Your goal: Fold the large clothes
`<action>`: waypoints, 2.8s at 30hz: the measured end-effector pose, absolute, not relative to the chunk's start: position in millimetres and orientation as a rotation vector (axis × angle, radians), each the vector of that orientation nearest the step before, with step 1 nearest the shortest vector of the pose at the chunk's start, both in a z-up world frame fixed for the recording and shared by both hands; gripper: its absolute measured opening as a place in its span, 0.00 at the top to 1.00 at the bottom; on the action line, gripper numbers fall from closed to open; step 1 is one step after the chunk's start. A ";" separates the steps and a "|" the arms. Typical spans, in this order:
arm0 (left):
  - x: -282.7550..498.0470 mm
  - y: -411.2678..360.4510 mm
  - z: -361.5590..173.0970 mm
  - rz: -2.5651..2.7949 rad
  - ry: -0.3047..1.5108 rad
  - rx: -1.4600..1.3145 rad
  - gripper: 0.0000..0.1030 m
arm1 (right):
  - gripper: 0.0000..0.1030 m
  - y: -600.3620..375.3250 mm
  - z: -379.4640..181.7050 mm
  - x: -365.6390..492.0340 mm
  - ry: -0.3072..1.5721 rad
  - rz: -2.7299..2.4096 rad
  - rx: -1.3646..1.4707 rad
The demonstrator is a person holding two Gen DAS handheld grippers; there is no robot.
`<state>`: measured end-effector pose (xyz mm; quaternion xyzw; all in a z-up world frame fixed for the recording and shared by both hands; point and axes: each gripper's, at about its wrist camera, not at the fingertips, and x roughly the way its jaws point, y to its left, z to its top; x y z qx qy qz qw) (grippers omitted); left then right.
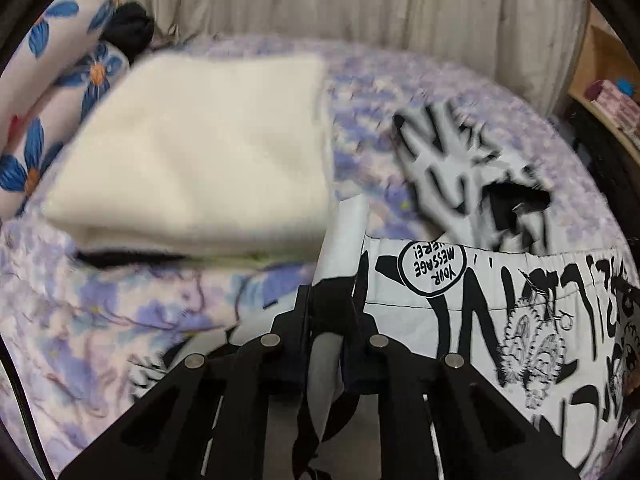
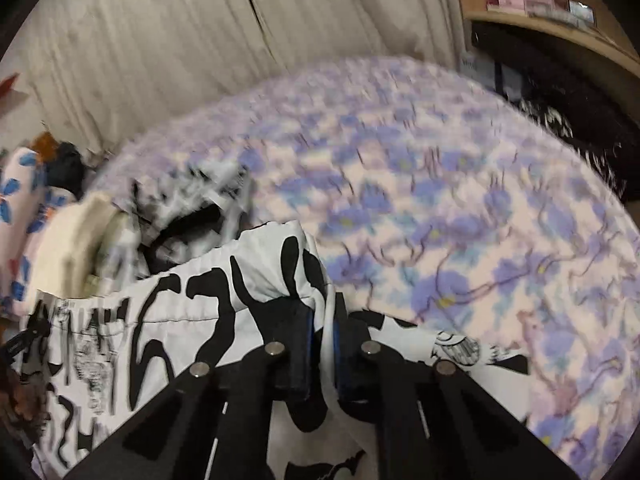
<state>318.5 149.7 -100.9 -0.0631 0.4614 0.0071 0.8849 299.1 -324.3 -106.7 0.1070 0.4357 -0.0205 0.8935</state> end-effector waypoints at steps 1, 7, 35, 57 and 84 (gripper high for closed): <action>322.7 150.7 -114.9 0.024 0.993 -0.136 0.90 | 0.92 -324.7 -120.9 304.4 0.945 -0.056 0.222; 318.6 174.4 -138.7 0.018 1.002 -0.273 0.68 | 0.69 -331.4 -141.1 300.8 0.977 -0.111 0.230; 323.0 168.8 -129.9 0.034 0.949 -0.199 0.99 | 1.00 -276.6 -128.1 300.9 0.916 -0.056 0.082; 225.9 143.8 -61.0 0.036 0.908 -0.104 0.76 | 0.94 -299.9 -75.3 202.7 0.936 0.097 0.232; 97.0 162.6 -106.6 0.170 0.900 -0.176 0.63 | 0.78 -332.2 -113.0 125.2 0.945 -0.137 0.075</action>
